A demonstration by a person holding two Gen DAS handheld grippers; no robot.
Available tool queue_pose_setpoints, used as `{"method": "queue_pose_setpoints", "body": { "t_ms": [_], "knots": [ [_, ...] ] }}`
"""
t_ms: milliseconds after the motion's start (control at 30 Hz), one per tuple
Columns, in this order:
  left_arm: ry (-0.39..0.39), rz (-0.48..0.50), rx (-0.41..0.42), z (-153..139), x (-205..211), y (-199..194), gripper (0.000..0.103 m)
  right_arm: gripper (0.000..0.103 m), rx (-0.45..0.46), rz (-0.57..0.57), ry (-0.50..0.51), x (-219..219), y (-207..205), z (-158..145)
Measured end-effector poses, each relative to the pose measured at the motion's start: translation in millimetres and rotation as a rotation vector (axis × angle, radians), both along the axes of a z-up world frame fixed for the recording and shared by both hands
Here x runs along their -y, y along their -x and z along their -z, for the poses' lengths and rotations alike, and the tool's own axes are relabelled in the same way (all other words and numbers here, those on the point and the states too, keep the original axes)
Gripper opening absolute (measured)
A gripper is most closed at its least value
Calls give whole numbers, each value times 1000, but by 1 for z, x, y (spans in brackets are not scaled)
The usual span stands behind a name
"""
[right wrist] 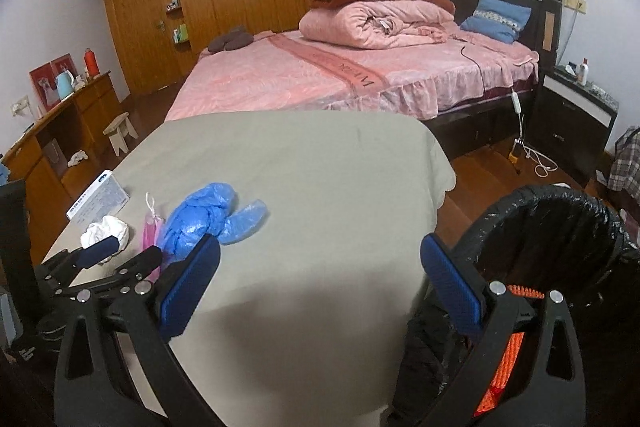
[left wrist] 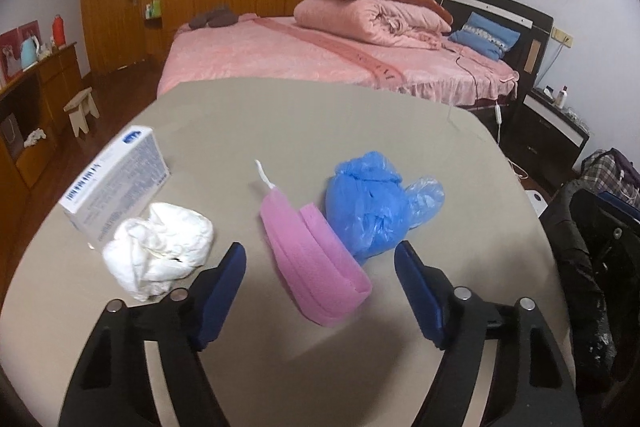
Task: Collect trash
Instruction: 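Grasp the pink mesh bag with the left tool, then grasp the blue plastic shoe covers with the right tool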
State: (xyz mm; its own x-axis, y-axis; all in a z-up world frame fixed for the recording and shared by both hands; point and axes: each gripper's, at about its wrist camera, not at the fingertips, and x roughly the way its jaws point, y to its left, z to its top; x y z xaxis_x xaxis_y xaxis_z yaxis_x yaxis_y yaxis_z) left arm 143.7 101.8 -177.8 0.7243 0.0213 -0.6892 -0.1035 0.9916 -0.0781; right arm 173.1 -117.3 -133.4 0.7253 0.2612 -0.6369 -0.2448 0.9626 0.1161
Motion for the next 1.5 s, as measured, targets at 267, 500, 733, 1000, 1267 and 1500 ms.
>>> {"method": "queue_pose_setpoints", "body": {
  "t_ms": [267,500,733,1000,1267,1500],
  "knots": [
    [12,-8,-55,16,-3,-7,65,98,-12,0,5,-2,-5,6],
    [67,-11,-96,25,-12,-10,20,98,-22,-9,4,-8,-9,10],
    [51,-24,-52,14,-22,0,13,98,-27,-28,9,-21,-14,13],
    [18,-55,-16,1,-43,3,13,98,-50,-52,-3,-47,-27,25],
    [8,-87,-10,2,-63,-1,13,97,-65,-88,25,-91,-47,39],
    [25,-120,-5,9,-79,7,13,97,-87,-110,44,-117,-53,49]
  ]
}}
